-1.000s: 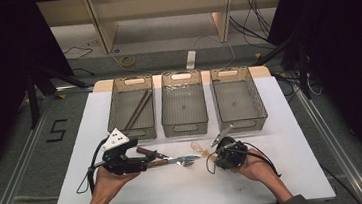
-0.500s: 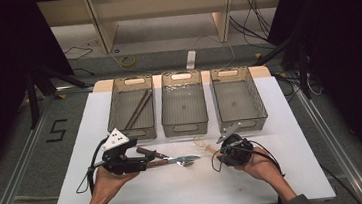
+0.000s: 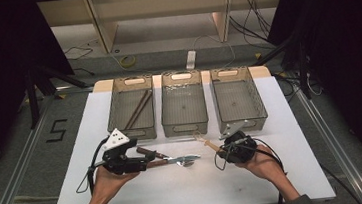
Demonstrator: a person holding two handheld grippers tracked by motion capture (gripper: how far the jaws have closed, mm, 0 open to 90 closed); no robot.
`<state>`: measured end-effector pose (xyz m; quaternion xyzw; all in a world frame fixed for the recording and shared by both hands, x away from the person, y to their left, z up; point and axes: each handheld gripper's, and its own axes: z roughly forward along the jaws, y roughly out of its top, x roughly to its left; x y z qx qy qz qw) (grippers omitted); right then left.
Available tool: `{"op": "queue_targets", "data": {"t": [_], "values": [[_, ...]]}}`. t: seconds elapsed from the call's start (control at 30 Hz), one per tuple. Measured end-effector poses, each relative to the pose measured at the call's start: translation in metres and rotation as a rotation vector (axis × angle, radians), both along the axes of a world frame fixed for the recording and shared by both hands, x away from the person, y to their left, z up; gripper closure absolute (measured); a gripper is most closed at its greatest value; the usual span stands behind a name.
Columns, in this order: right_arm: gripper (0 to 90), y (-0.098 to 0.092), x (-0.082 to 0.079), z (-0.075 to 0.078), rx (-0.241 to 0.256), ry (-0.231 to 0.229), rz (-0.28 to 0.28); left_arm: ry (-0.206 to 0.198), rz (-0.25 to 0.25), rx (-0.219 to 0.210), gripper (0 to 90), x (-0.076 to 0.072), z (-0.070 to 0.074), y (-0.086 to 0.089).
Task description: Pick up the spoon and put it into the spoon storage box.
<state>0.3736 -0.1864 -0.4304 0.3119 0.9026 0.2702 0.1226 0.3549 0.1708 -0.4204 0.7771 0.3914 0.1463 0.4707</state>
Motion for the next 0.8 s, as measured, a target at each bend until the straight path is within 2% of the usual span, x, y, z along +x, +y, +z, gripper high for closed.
{"op": "queue_targets", "data": {"t": [0.3,0.8], "values": [[74.6,0.004,-0.001,0.012,0.022,-0.037,0.011,0.000,0.000,0.000,15.4,0.000,0.000,0.000],[74.6,0.016,0.020,0.034,0.053,-0.087,-0.001,0.002,0.001,0.000,15.5,0.000,0.000,0.000]]}}
